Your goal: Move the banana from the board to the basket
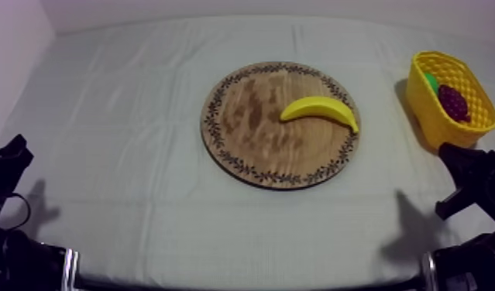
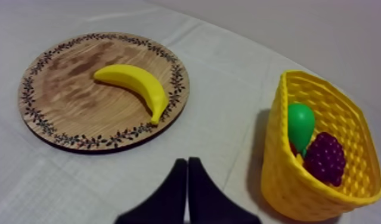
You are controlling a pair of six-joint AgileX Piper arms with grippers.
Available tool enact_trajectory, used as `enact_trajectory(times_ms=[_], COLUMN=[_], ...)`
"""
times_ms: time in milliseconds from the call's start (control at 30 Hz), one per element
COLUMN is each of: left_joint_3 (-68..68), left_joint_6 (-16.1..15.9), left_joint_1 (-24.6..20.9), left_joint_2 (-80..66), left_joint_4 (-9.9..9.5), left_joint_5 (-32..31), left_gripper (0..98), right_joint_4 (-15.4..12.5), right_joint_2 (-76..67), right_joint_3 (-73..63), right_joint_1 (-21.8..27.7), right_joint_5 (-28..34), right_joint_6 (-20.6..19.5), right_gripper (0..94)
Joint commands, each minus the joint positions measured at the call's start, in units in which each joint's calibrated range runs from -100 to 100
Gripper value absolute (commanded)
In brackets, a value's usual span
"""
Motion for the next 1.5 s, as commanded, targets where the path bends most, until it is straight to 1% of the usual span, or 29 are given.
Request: enact_trajectory(times_ms=[0, 800, 900, 1033, 1233, 1367, 1467], left_joint_3=[0.0, 0.0, 0.0, 0.0, 0.0, 0.0, 0.0], left_joint_6=[0.0, 0.0, 0.0, 0.0, 0.0, 0.0, 0.0], left_joint_1=[0.0, 0.0, 0.0, 0.0, 0.0, 0.0, 0.0], left_joint_2=[0.0, 0.0, 0.0, 0.0, 0.0, 0.0, 0.0], left_joint_4=[-0.01, -0.01, -0.01, -0.01, -0.01, -0.01, -0.01], left_joint_5=[0.0, 0.0, 0.0, 0.0, 0.0, 0.0, 0.0], left_gripper=[0.1, 0.1, 0.1, 0.1, 0.1, 0.1, 0.1], right_joint_4=[0.0, 0.0, 0.0, 0.0, 0.0, 0.0, 0.0], right_joint_2=[0.0, 0.0, 0.0, 0.0, 0.1, 0.1, 0.1], right_joint_3=[0.1, 0.1, 0.1, 0.1, 0.1, 0.1, 0.0], right_joint_1=[0.0, -0.1, -1.2, -3.8, -7.6, -9.0, -9.4], right_joint_5=[0.0, 0.0, 0.0, 0.0, 0.1, 0.1, -0.1], right_joint_6=[0.0, 0.0, 0.3, 1.5, 0.5, 0.4, 1.5], right_gripper=[0.3, 0.3, 0.3, 0.3, 0.6, 0.7, 0.7])
